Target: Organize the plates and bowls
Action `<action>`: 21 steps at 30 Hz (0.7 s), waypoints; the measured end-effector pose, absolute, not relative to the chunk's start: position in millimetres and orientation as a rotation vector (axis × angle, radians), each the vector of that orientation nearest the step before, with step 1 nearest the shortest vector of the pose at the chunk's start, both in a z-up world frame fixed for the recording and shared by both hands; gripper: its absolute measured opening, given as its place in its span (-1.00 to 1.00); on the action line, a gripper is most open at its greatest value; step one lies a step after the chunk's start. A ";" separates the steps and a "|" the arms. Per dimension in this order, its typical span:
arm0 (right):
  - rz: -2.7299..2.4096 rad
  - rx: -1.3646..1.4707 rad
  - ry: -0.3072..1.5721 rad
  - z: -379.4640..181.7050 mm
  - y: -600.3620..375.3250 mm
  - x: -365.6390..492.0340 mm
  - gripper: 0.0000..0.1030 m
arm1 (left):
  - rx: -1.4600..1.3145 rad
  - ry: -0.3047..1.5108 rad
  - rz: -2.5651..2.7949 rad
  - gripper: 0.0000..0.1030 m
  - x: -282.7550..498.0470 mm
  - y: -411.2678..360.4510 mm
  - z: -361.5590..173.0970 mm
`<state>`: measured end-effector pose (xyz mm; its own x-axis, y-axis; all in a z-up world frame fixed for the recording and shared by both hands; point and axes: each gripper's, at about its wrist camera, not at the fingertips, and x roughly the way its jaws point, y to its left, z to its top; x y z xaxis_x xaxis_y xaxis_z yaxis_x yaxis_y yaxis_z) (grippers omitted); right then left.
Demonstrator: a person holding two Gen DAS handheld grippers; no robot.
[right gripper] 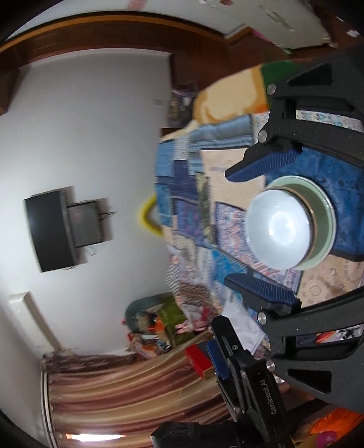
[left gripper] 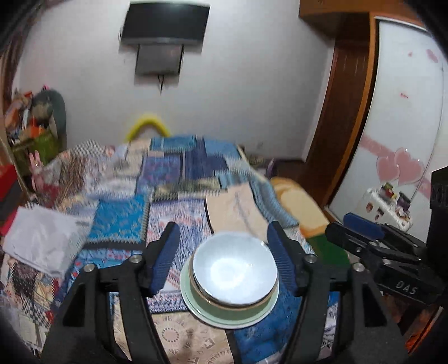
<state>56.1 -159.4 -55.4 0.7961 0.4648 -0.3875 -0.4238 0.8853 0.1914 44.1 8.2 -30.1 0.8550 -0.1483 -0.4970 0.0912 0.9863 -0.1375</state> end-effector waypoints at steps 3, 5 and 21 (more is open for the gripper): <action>0.486 0.088 0.387 -45.2 -159.6 46.0 0.40 | -0.100 0.462 -0.117 0.41 26.2 8.1 -15.4; 0.491 0.087 0.361 -41.2 -159.9 41.9 0.45 | -0.096 0.423 -0.108 0.45 15.4 7.9 -8.4; 0.489 0.085 0.289 -39.4 -160.7 32.4 0.98 | -0.085 0.262 -0.055 0.94 -25.1 13.1 9.2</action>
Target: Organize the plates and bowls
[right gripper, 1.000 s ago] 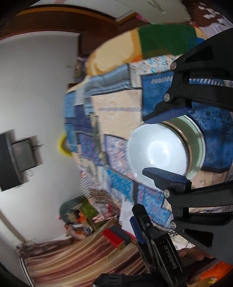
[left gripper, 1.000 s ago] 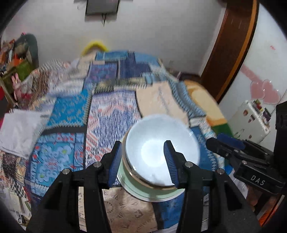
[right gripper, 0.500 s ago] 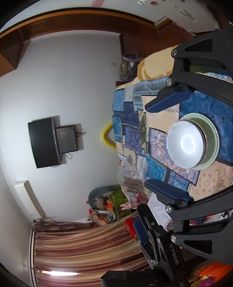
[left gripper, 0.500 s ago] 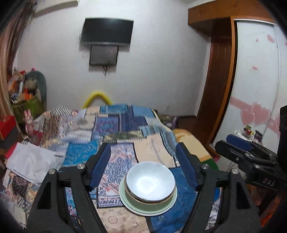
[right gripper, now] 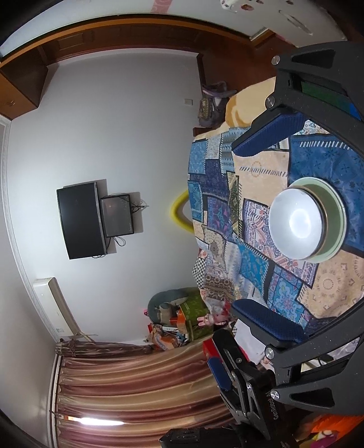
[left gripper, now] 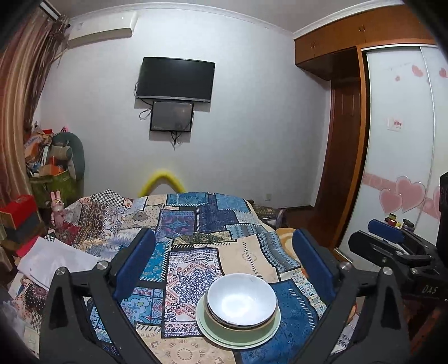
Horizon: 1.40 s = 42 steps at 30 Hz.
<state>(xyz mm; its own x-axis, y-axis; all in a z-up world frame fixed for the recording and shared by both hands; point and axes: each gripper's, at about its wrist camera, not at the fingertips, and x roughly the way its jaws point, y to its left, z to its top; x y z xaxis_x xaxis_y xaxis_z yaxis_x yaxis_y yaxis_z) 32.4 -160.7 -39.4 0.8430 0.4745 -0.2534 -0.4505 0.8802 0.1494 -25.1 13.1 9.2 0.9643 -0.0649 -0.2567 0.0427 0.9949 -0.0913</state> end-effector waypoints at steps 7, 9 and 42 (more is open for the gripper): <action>0.481 0.090 0.287 -39.9 -162.2 28.7 0.99 | -0.074 0.260 -0.058 0.95 -25.5 10.4 5.6; 0.481 0.092 0.288 -39.7 -162.4 27.9 0.99 | -0.072 0.261 -0.061 0.96 -26.0 10.4 5.0; 0.489 0.086 0.283 -35.3 -165.4 21.9 0.99 | -0.063 0.277 -0.069 0.98 -21.8 7.9 -0.7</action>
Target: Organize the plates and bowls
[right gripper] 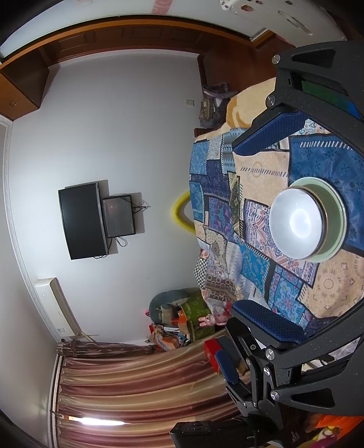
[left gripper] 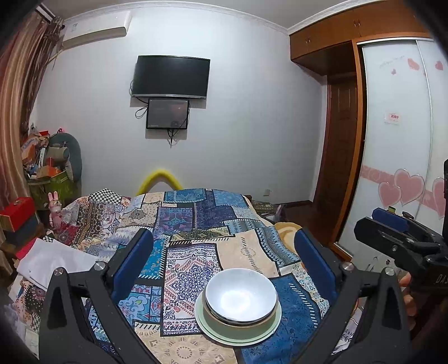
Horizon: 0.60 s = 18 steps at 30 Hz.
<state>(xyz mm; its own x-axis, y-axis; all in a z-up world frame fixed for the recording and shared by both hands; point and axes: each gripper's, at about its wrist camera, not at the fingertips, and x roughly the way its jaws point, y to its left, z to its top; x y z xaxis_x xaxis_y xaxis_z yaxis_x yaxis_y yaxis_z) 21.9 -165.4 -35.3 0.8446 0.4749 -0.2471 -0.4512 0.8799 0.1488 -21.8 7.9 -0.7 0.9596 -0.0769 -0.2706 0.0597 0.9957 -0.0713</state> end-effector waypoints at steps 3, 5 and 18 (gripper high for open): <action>0.492 0.083 0.283 -35.2 -164.7 21.6 0.99 | -0.061 0.277 -0.070 0.98 -22.5 8.4 -0.7; 0.494 0.082 0.284 -34.4 -164.0 21.4 0.99 | -0.062 0.277 -0.071 0.98 -22.3 8.3 -1.1; 0.498 0.074 0.282 -33.3 -160.2 20.9 0.99 | -0.073 0.282 -0.094 0.99 -21.7 9.6 -3.1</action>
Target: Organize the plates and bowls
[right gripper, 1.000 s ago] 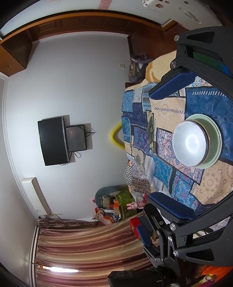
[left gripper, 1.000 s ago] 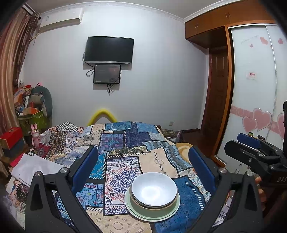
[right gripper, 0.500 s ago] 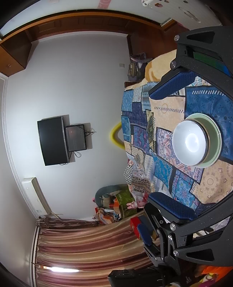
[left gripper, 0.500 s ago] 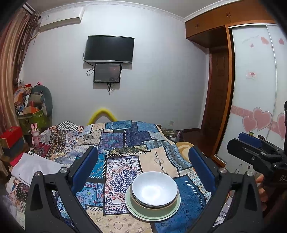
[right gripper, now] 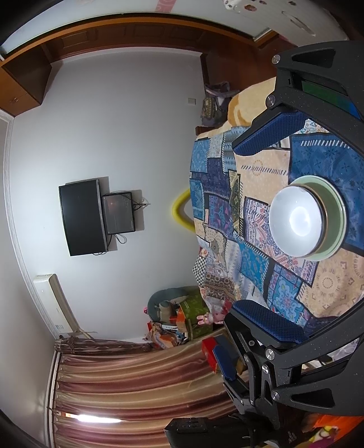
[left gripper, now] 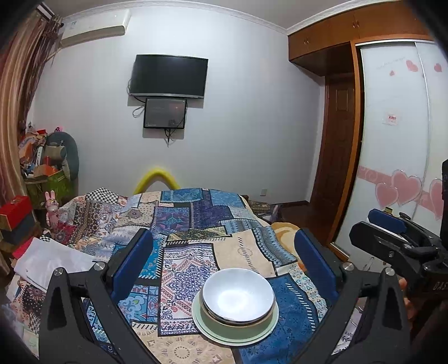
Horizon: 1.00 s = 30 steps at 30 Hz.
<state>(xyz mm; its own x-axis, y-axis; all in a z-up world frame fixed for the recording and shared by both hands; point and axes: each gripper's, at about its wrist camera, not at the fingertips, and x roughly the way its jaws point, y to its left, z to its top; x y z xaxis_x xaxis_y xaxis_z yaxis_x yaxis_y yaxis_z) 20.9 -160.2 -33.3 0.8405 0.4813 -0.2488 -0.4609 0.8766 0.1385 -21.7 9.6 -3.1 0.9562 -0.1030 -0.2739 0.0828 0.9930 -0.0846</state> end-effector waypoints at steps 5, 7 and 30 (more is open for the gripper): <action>0.498 0.077 0.286 -34.5 -160.4 21.8 0.99 | -0.060 0.284 -0.100 0.99 -20.5 7.8 -3.7; 0.499 0.078 0.288 -35.5 -161.1 23.0 0.99 | -0.059 0.283 -0.104 0.99 -21.0 7.3 -3.6; 0.496 0.074 0.309 -41.2 -160.4 27.5 0.99 | -0.092 0.293 -0.111 0.99 -16.8 10.6 -4.3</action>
